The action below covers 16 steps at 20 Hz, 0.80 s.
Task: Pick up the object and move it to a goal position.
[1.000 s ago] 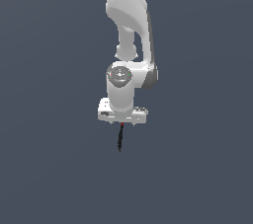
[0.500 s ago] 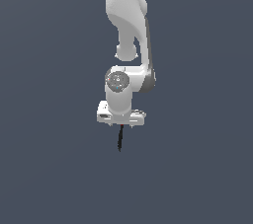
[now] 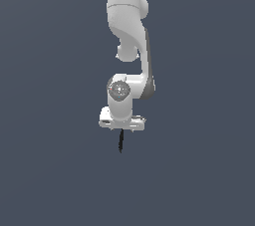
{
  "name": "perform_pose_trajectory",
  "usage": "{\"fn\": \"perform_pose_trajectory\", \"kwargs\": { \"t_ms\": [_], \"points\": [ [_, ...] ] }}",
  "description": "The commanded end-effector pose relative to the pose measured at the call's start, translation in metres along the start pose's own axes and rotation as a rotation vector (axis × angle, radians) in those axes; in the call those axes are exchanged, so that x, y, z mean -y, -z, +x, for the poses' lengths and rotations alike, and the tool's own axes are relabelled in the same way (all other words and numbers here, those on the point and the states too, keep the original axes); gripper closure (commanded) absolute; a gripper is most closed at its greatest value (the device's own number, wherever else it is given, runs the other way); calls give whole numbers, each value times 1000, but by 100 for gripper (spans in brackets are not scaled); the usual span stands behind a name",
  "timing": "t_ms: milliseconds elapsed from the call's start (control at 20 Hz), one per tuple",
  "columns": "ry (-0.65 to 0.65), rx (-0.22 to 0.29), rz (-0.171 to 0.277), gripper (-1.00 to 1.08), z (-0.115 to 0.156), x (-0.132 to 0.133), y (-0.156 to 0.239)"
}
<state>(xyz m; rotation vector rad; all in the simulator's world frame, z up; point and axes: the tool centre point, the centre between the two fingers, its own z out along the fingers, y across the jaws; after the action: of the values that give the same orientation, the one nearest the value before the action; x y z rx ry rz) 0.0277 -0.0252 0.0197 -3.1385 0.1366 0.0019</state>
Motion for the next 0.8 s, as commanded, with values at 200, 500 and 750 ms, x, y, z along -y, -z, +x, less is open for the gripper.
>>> {"fn": "perform_pose_trajectory", "kwargs": {
  "t_ms": [200,500,750],
  "points": [
    [0,-1,0,-92,1,0,-12],
    [0,-1,0,108,1,0,-12],
    [-1,-2,0,108,1,0,-10]
  ]
}}
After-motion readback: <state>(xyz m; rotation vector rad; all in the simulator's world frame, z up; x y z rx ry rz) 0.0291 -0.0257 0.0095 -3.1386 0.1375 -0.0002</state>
